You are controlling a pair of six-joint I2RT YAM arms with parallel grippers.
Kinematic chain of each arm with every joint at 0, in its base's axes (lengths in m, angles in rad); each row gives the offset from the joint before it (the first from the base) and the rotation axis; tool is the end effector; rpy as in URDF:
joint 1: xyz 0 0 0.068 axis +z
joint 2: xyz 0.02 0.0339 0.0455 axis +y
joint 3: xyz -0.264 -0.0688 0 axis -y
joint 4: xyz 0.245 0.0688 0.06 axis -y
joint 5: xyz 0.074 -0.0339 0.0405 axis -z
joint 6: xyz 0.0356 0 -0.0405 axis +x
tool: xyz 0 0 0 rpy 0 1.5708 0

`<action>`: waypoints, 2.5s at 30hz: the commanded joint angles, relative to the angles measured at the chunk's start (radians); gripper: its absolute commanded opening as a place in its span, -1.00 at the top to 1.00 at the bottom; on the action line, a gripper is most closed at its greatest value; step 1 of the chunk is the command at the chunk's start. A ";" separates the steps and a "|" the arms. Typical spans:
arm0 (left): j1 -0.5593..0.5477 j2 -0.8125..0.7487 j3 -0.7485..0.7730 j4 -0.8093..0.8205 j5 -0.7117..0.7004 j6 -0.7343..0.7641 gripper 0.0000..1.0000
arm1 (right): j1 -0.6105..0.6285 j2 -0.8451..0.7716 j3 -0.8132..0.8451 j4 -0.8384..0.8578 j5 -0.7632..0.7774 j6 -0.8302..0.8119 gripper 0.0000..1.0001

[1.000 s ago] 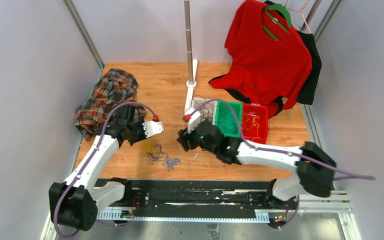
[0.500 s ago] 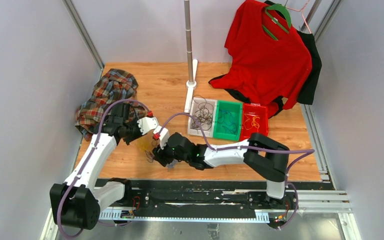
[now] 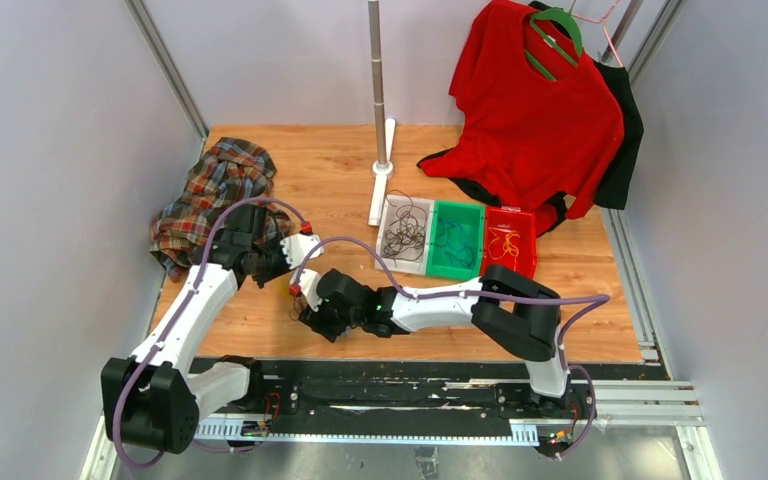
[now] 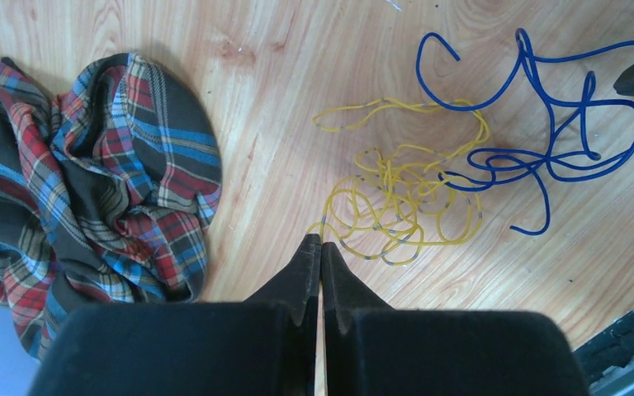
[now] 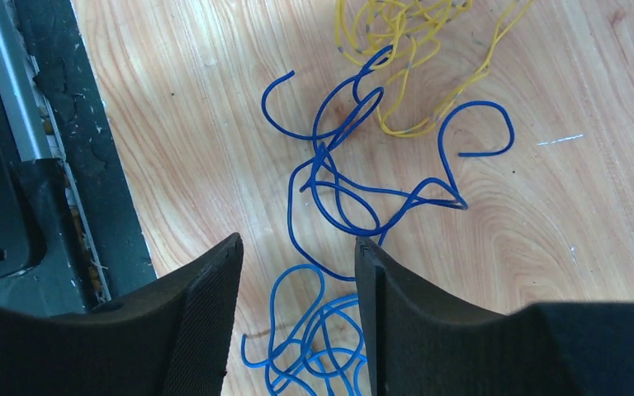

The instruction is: Untangle the cables

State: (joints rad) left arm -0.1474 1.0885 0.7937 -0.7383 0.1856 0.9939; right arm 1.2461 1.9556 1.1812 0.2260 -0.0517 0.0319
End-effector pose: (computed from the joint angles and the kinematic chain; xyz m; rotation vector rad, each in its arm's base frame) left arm 0.2020 -0.0366 0.2400 1.4474 2.1327 0.0729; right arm 0.1353 0.4078 0.1726 -1.2972 1.8109 0.7913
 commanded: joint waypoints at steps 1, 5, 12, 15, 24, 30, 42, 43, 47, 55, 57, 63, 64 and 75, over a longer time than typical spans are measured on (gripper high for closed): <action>0.008 0.001 -0.003 -0.010 0.052 -0.018 0.99 | -0.024 -0.049 -0.048 0.017 0.031 0.007 -0.04; 0.034 0.014 0.023 -0.037 0.117 -0.059 0.99 | -0.061 -0.149 -0.186 0.243 0.040 0.152 -0.04; 0.055 0.023 0.048 -0.062 0.179 -0.097 0.99 | -0.098 -0.152 -0.287 0.466 0.100 0.397 -0.12; 0.056 0.021 0.047 -0.065 0.182 -0.097 0.99 | -0.113 -0.117 -0.269 0.472 0.103 0.460 -0.15; 0.060 0.000 0.032 -0.064 0.171 -0.067 0.99 | -0.123 -0.015 -0.101 0.259 0.073 0.463 -0.11; 0.063 -0.003 0.026 -0.057 0.166 -0.057 0.99 | -0.129 0.008 -0.101 0.194 0.100 0.476 0.13; 0.068 -0.012 0.017 -0.058 0.147 -0.039 0.99 | -0.212 -0.040 -0.162 0.344 0.015 0.608 0.99; 0.069 -0.013 0.014 -0.055 0.142 -0.034 0.99 | -0.228 -0.065 -0.184 0.385 0.003 0.621 0.99; 0.069 -0.020 -0.016 -0.018 0.101 -0.004 0.99 | -0.280 -0.191 -0.239 0.434 -0.003 0.612 0.99; 0.069 -0.025 -0.077 0.038 0.036 0.050 0.99 | -0.397 -0.480 -0.333 0.390 0.046 0.570 0.99; 0.069 -0.027 -0.097 0.058 0.013 0.076 0.99 | -0.432 -0.558 -0.341 0.364 0.056 0.552 0.99; 0.071 -0.032 -0.192 0.148 -0.089 0.157 0.99 | -0.552 -0.795 -0.279 0.187 0.088 0.462 0.99; 0.071 -0.033 -0.201 0.158 -0.094 0.163 0.99 | -0.569 -0.828 -0.263 0.156 0.095 0.442 0.99; 0.072 -0.049 -0.168 0.118 -0.053 0.148 0.99 | -0.771 -0.999 -0.109 -0.091 0.113 0.318 0.99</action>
State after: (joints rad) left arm -0.0814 1.0698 0.5873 -0.5991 0.1036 1.1419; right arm 0.5270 0.9695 1.0157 0.2512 0.0551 0.4099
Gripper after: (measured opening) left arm 0.011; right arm 0.011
